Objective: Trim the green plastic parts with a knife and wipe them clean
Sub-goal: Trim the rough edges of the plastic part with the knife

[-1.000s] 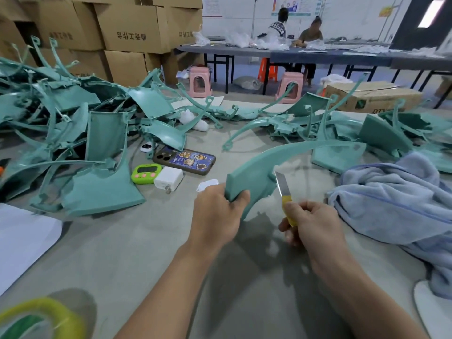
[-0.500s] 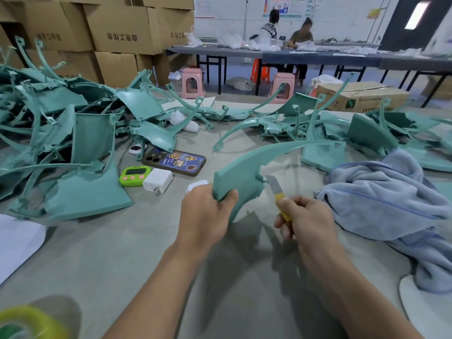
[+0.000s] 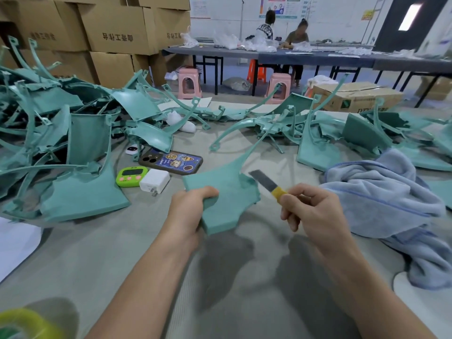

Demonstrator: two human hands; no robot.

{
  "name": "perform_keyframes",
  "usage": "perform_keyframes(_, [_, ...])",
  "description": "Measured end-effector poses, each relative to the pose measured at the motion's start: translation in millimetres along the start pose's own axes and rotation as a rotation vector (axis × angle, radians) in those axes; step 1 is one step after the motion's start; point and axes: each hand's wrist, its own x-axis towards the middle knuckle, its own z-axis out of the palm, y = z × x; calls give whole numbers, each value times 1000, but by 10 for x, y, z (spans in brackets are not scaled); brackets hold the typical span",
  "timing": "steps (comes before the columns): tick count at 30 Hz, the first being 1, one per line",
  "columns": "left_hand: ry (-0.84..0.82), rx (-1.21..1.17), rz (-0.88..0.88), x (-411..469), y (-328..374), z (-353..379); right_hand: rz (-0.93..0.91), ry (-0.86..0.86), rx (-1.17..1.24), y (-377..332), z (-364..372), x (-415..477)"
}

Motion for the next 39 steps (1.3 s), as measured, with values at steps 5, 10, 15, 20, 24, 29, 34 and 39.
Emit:
perform_keyframes(5, [-134, -66, -133, -28, 36, -26, -14, 66, -176, 65, -64, 12])
perform_keyframes(10, [-128, -34, -152, -11, 39, -31, -42, 57, -151, 77, -90, 17])
perform_keyframes(15, [-171, -15, -149, 2, 44, -52, 4, 73, -186, 98, -56, 30])
perform_keyframes(20, [-179, -21, -148, 2, 44, -52, 11, -59, -72, -5, -90, 3])
perform_keyframes(24, [-196, -38, -165, -6, 53, -50, 47, 69, -149, 48, -63, 29])
perform_keyframes(29, [-174, -52, -161, -24, 64, -34, 43, -127, -12, -13, -103, -12])
perform_keyframes(34, [-165, -68, -162, -31, 70, -20, 58, 48, -95, 67, -37, 0])
perform_keyframes(39, [-87, -141, -151, -1, 70, -16, 19, -30, 53, -34, -5, -66])
